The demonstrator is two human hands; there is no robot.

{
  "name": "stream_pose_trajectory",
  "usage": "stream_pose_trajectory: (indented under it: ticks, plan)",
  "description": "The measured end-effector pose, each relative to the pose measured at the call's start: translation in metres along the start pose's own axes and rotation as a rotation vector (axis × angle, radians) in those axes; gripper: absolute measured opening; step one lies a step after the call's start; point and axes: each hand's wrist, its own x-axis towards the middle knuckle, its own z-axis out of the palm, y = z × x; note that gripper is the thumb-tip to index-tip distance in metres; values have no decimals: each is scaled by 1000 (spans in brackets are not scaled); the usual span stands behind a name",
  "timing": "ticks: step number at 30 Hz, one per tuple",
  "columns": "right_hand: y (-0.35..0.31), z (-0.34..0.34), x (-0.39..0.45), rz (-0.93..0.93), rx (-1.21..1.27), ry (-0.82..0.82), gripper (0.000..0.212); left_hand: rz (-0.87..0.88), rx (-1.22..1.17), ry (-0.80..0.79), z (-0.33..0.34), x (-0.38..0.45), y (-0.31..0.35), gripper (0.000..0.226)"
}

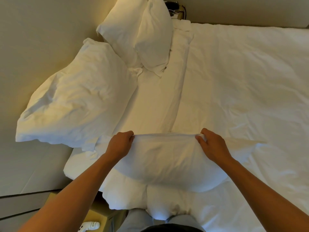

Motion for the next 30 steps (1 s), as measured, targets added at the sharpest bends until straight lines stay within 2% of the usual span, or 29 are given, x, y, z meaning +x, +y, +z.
stream_pose_trajectory:
  ticks: [5,9,11,16,21,25,30]
  plan:
    - [-13,-15,-3,-44,-67,-54,31,-5,40,63,-4,-10,-5,30]
    - [-24,-28,7,-33,-184,-167,23,-14,17,55,-10,-13,-10,31]
    - [-31,-32,13,-22,-184,-174,28,-23,7,61,-14,-16,-8,31]
    - [-63,-45,34,-104,-73,21,31,-81,-80,147,-30,-22,-16,28]
    - [-130,-51,86,-252,-20,162,23,-196,-165,288,-66,-36,-39,29]
    - [-187,-54,126,-373,34,236,23,-252,-237,376,-90,-53,-53,29]
    - [-228,-42,163,-425,41,265,24,-303,-356,387,-95,-67,-62,29]
